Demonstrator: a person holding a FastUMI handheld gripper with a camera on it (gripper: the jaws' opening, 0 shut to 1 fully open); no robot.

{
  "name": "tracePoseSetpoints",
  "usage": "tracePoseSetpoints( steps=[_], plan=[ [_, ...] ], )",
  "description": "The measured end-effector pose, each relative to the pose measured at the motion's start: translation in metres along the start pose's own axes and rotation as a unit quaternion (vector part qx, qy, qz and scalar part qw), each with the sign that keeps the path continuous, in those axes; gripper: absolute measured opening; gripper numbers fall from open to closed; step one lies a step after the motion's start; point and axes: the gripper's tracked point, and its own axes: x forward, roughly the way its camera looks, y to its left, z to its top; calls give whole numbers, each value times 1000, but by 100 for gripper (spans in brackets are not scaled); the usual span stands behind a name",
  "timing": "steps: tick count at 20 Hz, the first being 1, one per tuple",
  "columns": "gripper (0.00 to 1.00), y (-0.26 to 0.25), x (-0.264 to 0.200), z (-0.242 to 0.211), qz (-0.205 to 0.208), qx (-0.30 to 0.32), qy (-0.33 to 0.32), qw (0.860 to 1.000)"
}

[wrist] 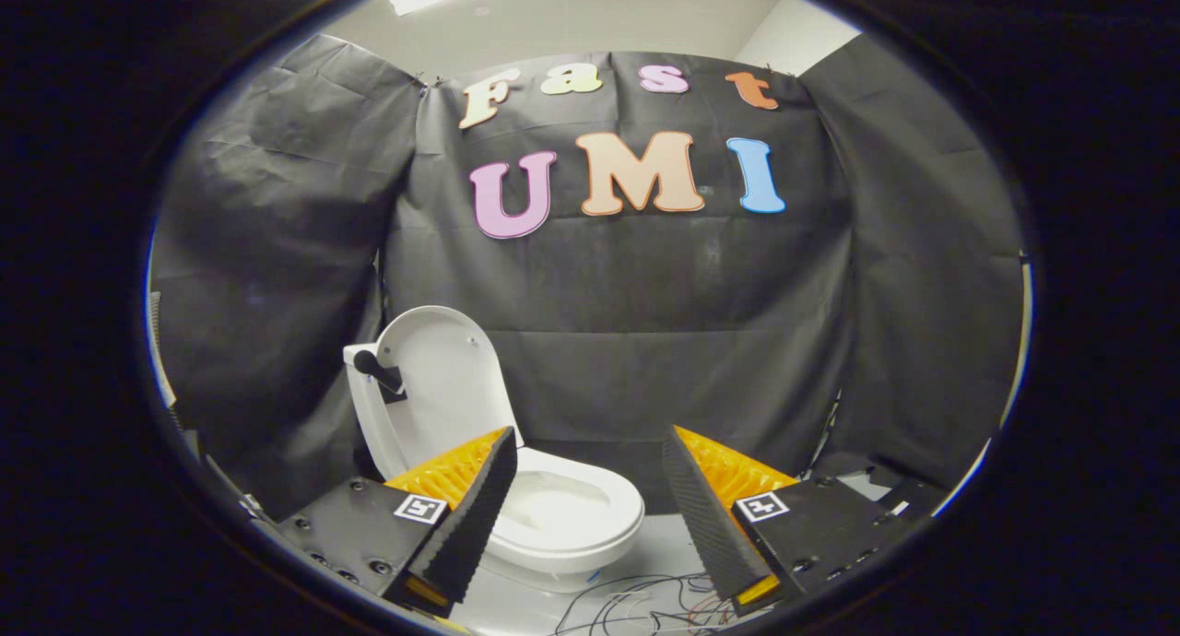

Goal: Open the toilet lid.

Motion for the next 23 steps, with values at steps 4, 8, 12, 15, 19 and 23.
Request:
tracePoseSetpoints(
  steps=[4,8,12,15,19,23],
  plan=[
    [98,-1,1,0,-1,0,0,1000],
    [98,-1,-1,-3,-1,0,0,1000],
    [98,-1,0,-4,-1,0,0,1000],
    [98,-1,1,-4,-1,0,0,1000],
    [98,-1,2,-1,-1,0,0,1000],
    [98,-1,2,-2,-1,0,0,1000]
  ],
)
